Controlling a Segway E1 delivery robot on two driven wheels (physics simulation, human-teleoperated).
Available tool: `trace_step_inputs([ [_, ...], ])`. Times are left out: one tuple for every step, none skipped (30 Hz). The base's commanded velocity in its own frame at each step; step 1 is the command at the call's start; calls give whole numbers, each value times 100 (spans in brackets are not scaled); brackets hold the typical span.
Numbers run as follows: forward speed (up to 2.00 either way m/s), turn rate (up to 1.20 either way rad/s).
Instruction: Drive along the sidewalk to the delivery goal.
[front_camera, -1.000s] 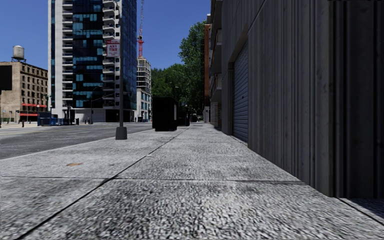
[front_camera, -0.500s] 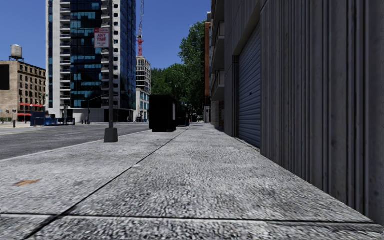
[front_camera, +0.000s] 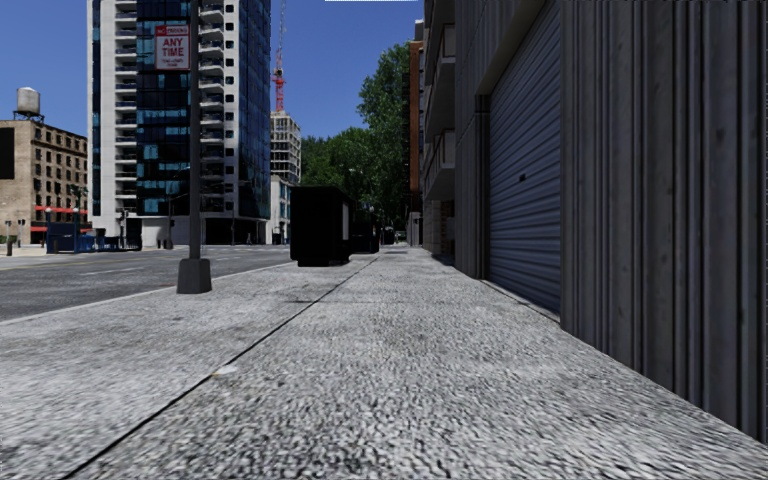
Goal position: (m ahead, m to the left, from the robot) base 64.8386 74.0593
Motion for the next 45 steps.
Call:
trace_step_inputs([
  [197, 0],
  [197, 0],
  [197, 0],
  [197, 0],
  [197, 0],
  [197, 0],
  [197, 0],
  [197, 0],
  [197, 0],
  [197, 0],
  [197, 0],
  [197, 0],
  [197, 0],
  [197, 0],
  [197, 0],
  [197, 0],
  [197, 0],
  [197, 0],
  [197, 0],
  [197, 0],
  [197, 0],
  [197, 0],
  [197, 0],
  [197, 0],
  [197, 0],
  [197, 0],
  [197, 0],
  [197, 0],
  [197, 0],
  [197, 0],
  [197, 0],
  [197, 0],
  [197, 0],
  [197, 0],
  [197, 0],
  [197, 0],
  [197, 0],
  [197, 0],
  [197, 0],
  [197, 0],
  [197, 0],
  [197, 0],
  [197, 0],
  [197, 0],
  [197, 0],
])
